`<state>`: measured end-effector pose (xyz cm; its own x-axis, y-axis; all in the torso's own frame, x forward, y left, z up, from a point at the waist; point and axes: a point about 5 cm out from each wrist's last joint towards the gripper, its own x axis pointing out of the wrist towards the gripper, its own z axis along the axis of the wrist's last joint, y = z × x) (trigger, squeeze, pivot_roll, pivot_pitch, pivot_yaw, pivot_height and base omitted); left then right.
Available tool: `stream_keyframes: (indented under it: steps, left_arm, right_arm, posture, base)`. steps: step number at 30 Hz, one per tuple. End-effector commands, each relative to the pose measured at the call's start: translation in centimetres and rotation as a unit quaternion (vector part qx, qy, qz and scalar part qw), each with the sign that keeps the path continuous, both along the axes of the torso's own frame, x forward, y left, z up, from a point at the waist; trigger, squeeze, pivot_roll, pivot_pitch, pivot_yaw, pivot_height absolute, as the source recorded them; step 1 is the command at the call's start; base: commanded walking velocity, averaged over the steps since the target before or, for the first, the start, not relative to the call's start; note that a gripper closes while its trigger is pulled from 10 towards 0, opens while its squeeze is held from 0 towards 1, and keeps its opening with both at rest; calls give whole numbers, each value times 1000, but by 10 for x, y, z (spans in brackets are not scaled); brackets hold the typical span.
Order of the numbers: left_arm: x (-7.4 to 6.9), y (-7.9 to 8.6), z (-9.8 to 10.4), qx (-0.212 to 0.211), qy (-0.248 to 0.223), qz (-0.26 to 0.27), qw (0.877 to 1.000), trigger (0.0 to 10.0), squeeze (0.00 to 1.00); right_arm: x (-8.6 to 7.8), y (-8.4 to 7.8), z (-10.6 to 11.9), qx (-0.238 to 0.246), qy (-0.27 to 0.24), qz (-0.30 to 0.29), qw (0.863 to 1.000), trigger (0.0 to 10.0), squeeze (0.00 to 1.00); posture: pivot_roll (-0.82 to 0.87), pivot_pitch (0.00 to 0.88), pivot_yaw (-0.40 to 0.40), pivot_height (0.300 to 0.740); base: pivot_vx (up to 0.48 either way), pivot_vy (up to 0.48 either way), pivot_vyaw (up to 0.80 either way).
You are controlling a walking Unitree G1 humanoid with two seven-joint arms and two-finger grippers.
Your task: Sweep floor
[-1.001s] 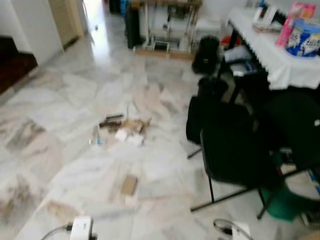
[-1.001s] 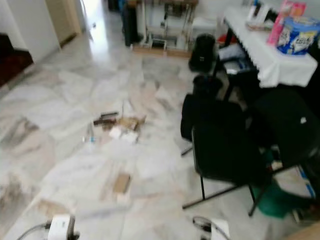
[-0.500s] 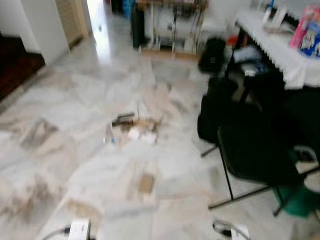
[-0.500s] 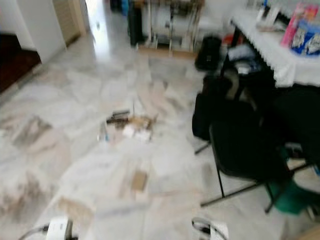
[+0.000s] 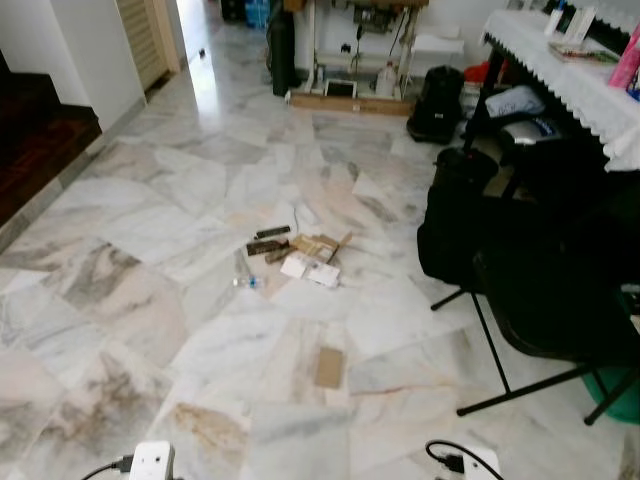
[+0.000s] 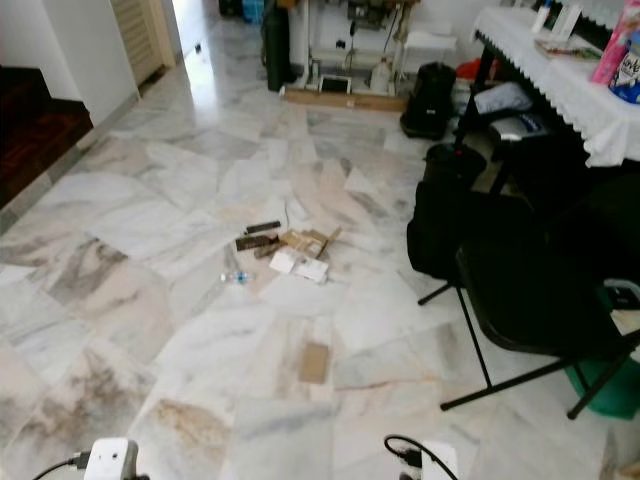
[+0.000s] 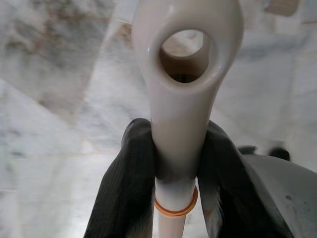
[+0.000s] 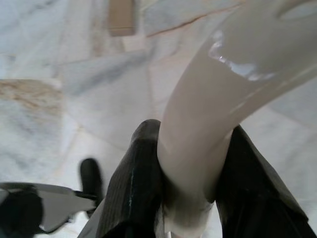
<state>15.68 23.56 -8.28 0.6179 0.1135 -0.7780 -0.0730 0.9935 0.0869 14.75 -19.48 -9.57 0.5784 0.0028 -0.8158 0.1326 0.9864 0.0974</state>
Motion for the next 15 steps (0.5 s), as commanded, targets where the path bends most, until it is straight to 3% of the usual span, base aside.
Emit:
stream_keyframes:
  steps: [1,15]
  left_arm:
    - [-5,-2,-3,6,13,-11,1000,10000,0]
    - [7,-15,-1,4,1,-34,999,10000,0]
  right_arm:
    - [-9,0,-4,14,14,-18,1000,10000,0]
    - [-9,0,-3,12,13,-15,1000,10000,0]
  posture:
    - [-24,0,5,740]
    - [-26,0,5,740]
  base:
    - [0,0,0]
    - [0,0,0]
